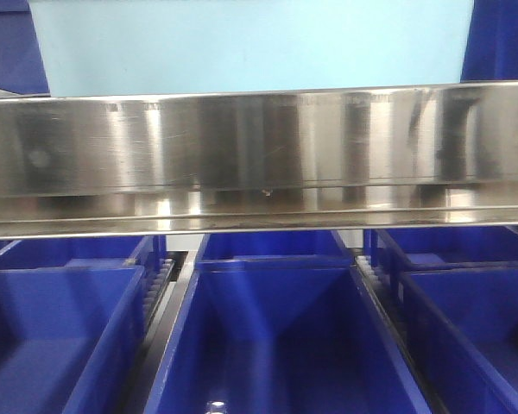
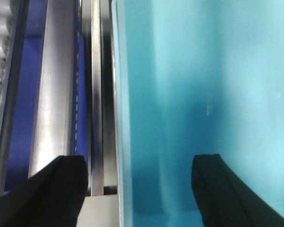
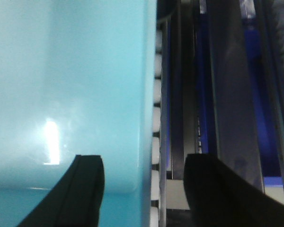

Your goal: Move two blue bins to right shelf middle

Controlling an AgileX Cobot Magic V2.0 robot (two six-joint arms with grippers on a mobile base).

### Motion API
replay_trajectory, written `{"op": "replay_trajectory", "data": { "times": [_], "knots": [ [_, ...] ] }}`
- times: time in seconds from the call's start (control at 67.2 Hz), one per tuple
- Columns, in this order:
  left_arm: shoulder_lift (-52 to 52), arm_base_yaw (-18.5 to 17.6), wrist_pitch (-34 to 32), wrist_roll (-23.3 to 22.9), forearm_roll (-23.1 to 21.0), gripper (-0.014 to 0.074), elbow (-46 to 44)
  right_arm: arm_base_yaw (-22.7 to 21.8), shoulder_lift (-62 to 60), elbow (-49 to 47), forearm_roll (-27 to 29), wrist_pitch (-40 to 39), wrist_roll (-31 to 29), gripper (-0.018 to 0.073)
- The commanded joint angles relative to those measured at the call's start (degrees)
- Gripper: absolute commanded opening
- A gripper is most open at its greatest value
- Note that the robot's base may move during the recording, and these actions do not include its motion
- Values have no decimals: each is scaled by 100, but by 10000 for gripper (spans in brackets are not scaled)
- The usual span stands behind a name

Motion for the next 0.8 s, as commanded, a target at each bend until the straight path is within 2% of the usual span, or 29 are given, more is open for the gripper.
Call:
{"op": "replay_trajectory", "data": {
  "times": [0.0,0.268,0.788],
  "knots": [
    [-14,19,-29,21,38,382,154,-22,-22,86,-26,-54,-57,277],
    [-14,19,-29,9,61,382,553,-22,9,220,-26,-54,-120,277],
    [208,19,-29,-2,9,382,573,-22,276,220,-26,-54,-170,277]
  ]
}}
